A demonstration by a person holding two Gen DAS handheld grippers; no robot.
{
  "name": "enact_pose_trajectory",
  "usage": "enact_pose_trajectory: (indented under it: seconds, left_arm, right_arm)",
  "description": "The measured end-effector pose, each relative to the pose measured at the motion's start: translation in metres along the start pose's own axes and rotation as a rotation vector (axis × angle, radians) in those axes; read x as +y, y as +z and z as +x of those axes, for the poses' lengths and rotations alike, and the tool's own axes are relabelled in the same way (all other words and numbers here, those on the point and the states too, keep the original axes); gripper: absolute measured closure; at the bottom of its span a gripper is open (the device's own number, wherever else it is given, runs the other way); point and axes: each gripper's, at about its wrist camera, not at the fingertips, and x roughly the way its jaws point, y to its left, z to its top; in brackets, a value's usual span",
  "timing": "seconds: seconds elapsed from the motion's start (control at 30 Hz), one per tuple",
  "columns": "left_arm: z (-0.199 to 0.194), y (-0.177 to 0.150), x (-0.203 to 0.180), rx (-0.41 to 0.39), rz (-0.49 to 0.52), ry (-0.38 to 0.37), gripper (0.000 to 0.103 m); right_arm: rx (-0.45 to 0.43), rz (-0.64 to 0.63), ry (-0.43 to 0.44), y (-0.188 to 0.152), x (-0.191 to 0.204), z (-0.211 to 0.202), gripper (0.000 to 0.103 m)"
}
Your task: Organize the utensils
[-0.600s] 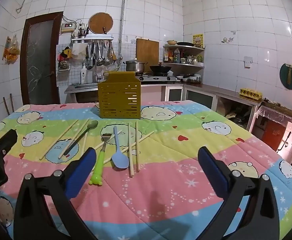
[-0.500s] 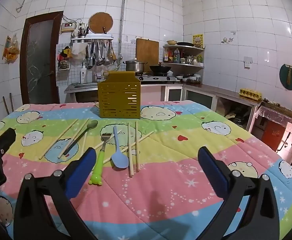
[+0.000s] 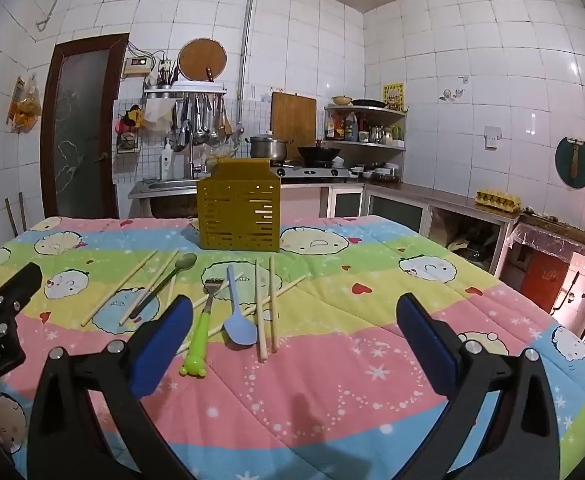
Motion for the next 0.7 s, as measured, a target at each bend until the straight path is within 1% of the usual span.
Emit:
enact_pose_trajectory:
  seconds: [0.7]
  left_arm:
    - [0.0006,-0.0006,-0.0024,-0.002,0.001,0.002,0.005]
  right_arm:
    - [-0.016,0.020,0.007,-0.0001,-0.0024,-0.0024,0.004]
